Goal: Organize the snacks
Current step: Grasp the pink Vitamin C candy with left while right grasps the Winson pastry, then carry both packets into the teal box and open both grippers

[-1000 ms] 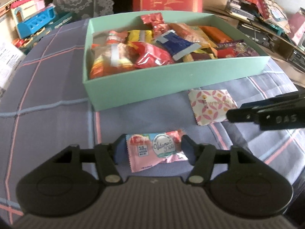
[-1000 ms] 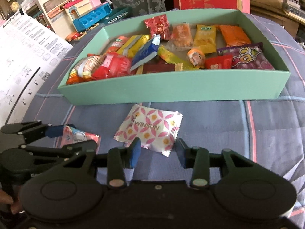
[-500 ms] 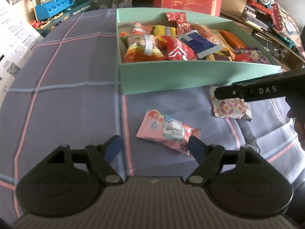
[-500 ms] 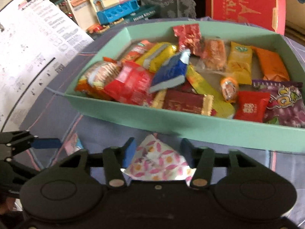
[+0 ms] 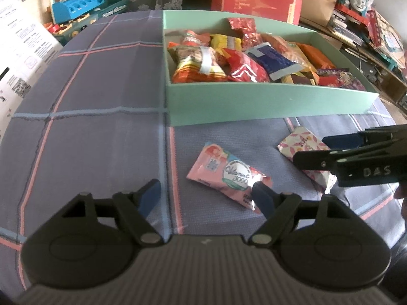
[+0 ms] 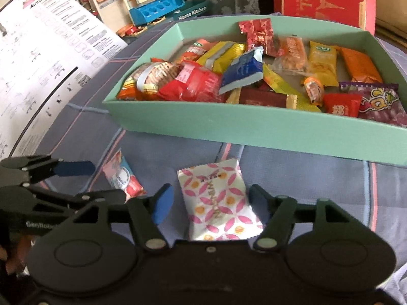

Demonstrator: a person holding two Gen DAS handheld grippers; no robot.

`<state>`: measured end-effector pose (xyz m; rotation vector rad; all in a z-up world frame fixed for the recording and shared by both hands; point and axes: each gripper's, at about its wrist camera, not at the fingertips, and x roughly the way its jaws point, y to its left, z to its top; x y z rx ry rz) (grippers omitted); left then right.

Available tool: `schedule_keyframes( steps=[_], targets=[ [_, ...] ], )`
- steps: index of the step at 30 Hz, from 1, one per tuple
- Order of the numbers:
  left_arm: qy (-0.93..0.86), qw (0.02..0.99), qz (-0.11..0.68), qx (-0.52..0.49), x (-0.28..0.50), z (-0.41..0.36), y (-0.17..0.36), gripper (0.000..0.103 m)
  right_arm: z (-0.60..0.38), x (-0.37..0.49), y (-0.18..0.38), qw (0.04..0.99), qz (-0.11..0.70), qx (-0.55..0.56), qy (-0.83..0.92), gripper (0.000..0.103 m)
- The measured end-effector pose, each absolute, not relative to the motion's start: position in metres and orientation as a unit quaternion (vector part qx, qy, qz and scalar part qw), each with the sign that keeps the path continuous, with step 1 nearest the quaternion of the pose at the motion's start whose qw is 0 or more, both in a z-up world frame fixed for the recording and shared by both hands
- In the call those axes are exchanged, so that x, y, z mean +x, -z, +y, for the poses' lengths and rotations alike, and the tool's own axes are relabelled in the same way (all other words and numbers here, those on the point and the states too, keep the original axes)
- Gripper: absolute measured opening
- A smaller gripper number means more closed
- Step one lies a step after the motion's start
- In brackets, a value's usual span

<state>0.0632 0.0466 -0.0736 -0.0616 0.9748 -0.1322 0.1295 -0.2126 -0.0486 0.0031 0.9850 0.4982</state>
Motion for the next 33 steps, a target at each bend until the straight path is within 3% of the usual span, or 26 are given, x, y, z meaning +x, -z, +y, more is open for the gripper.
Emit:
schedule_keyframes(
  steps=[1, 4, 14, 17, 18, 20, 33],
  targets=[
    [0.06, 0.88, 0.469, -0.035, 0.064, 0.049, 0.073, 0.08, -0.209, 0.129, 0.049, 0.855, 0.465, -0.009, -0.229, 0.069],
    [0.044, 0.876, 0.478, -0.057, 0.066, 0.055, 0.072, 0.088, -0.192, 0.124, 0.053, 0.865, 0.448, -0.064, -0.217, 0.052],
    [0.016, 0.859, 0.501, -0.105, 0.092, 0.035, 0.071, 0.087, -0.241, 0.12, 0.053, 0.869, 0.457, 0.01, -0.188, 0.05],
    [-0.01, 0.862, 0.499, -0.09, 0.098, 0.024, 0.071, 0.075, -0.253, 0.12, 0.054, 0.869, 0.458, 0.034, -0.183, 0.05],
    [-0.017, 0.866, 0.495, -0.075, 0.098, 0.019, 0.07, 0.054, -0.256, 0.118, 0.055, 0.87, 0.457, 0.04, -0.181, 0.05],
    [-0.015, 0.871, 0.489, -0.045, 0.098, 0.011, 0.069, 0.041, -0.261, 0.117, 0.055, 0.87, 0.456, 0.053, -0.178, 0.05],
    [0.033, 0.882, 0.469, -0.034, 0.082, 0.012, 0.043, 0.038, -0.284, 0.107, 0.031, 0.879, 0.433, 0.108, -0.17, 0.05]
  ],
)
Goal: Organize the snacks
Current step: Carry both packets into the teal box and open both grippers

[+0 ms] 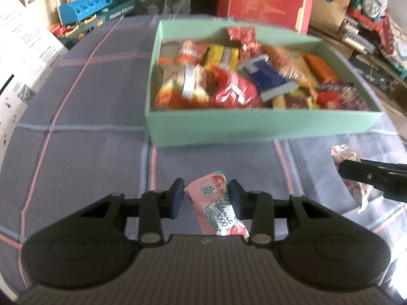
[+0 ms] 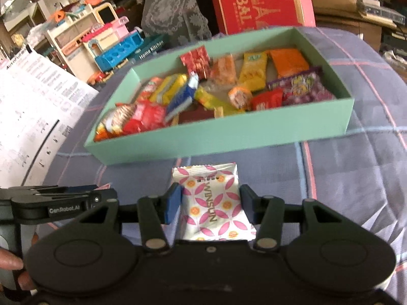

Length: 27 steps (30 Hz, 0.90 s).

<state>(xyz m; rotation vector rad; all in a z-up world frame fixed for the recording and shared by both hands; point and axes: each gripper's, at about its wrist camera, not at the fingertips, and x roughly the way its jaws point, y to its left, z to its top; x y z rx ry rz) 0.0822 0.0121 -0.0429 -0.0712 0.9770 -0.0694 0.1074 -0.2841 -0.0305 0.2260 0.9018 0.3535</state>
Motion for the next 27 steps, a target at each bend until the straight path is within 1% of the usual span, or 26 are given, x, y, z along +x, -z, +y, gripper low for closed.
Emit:
schedule_keyframes(
  steps=[7, 14, 21, 27],
  targets=[
    [0.05, 0.91, 0.411, -0.035, 0.103, 0.028, -0.004, 0.038, -0.279, 0.122, -0.011, 0.891, 0.399, 0.105, -0.191, 0.05],
    [0.053, 0.92, 0.386, -0.04, 0.172, 0.048, -0.035, 0.038, -0.262, 0.179, -0.037, 0.896, 0.382, 0.11, -0.198, 0.05],
    [0.044, 0.922, 0.382, -0.032, 0.24, 0.055, -0.037, 0.038, -0.24, 0.241, -0.044, 0.891, 0.389, 0.126, -0.2, 0.05],
    [0.037, 0.92, 0.39, -0.021, 0.276, 0.051, -0.024, 0.039, -0.218, 0.28, -0.037, 0.888, 0.395, 0.123, -0.201, 0.05]
  ],
)
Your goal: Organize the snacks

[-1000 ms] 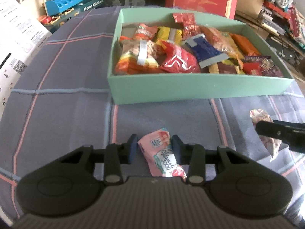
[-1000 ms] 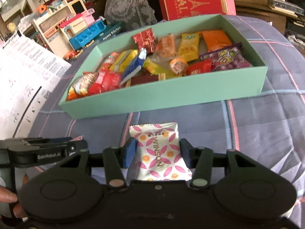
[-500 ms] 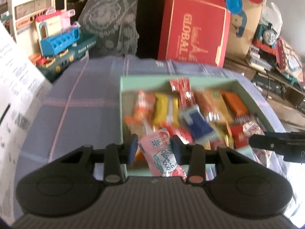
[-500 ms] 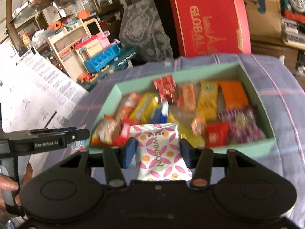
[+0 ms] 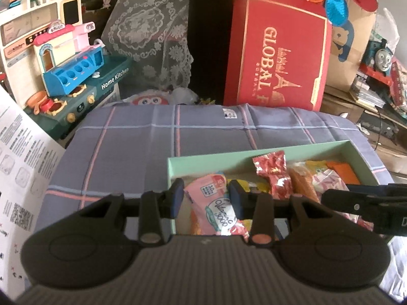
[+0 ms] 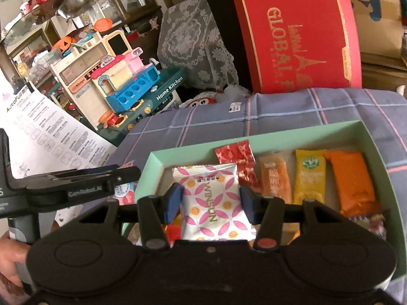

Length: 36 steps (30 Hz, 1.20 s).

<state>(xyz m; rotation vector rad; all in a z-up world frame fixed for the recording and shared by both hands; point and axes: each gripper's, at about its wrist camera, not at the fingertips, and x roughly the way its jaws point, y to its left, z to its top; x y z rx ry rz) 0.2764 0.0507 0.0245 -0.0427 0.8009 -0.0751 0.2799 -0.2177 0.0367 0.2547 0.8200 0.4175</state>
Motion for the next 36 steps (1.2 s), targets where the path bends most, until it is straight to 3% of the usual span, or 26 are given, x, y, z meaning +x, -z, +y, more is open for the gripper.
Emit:
schedule_keyframes(
  steps=[2, 3, 4, 5, 6, 7, 36],
  targets=[
    [0.028, 0.92, 0.39, -0.019, 0.284, 0.05, -0.021, 0.046, -0.214, 0.289, -0.034, 0.889, 0.394, 0.127, -0.199, 0.054],
    [0.019, 0.92, 0.39, -0.019, 0.286, 0.051, -0.019, 0.06, -0.213, 0.292, -0.033, 0.89, 0.392, 0.13, -0.196, 0.058],
    [0.013, 0.92, 0.391, -0.019, 0.288, 0.051, -0.018, 0.079, -0.212, 0.295, -0.033, 0.89, 0.391, 0.133, -0.194, 0.073],
    [0.008, 0.92, 0.391, -0.017, 0.287, 0.05, -0.017, 0.088, -0.212, 0.296, -0.032, 0.89, 0.39, 0.136, -0.193, 0.088],
    [0.001, 0.922, 0.388, -0.013, 0.285, 0.049, -0.015, 0.101, -0.212, 0.295, -0.032, 0.893, 0.385, 0.136, -0.191, 0.094],
    [-0.004, 0.923, 0.384, -0.007, 0.281, 0.048, -0.015, 0.103, -0.212, 0.293, -0.032, 0.895, 0.38, 0.135, -0.19, 0.101],
    [0.028, 0.902, 0.431, -0.018, 0.131, 0.036, -0.008, 0.103, -0.263, 0.162, -0.019, 0.888, 0.423, 0.118, -0.135, 0.103]
  ],
)
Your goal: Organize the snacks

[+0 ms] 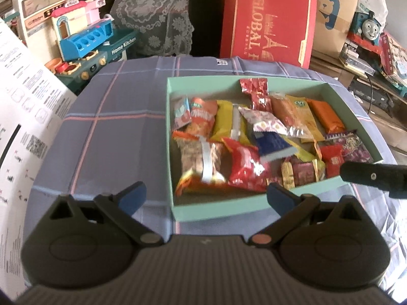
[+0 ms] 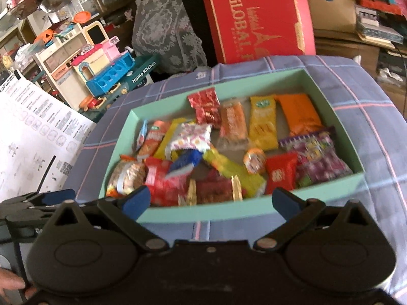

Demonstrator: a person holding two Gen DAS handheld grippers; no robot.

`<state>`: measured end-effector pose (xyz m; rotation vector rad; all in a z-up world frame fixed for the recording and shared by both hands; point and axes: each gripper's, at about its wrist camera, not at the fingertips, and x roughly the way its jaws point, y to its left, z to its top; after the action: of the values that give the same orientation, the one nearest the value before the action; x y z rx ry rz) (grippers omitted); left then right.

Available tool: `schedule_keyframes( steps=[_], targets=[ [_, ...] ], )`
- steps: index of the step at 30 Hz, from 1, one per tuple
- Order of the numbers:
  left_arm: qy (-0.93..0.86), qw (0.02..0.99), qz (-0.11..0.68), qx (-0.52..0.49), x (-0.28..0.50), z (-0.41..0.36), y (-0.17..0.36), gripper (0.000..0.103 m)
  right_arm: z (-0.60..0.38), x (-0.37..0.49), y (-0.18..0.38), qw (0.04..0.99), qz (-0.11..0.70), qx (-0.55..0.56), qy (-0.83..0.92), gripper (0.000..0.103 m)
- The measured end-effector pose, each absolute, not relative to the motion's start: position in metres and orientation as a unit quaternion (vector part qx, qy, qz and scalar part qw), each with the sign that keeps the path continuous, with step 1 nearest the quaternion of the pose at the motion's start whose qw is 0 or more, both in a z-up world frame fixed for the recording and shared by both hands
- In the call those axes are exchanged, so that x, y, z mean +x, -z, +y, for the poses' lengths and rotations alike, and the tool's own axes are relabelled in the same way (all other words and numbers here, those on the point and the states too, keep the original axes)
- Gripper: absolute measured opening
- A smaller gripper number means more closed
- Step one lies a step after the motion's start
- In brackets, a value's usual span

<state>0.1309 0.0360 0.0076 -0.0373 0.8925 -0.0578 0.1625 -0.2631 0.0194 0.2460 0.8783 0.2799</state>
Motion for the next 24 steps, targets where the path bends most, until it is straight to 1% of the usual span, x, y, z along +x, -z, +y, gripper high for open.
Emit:
schedule_keyframes(
  steps=[11, 24],
  targets=[
    [0.024, 0.898, 0.439, -0.016, 0.1, 0.031, -0.004, 0.103, -0.272, 0.124, -0.006, 0.883, 0.445, 0.102, -0.108, 0.103],
    [0.01, 0.888, 0.459, -0.007, 0.083, 0.029, 0.013, 0.103, -0.274, 0.107, 0.002, 0.881, 0.452, 0.095, -0.099, 0.103]
  ],
)
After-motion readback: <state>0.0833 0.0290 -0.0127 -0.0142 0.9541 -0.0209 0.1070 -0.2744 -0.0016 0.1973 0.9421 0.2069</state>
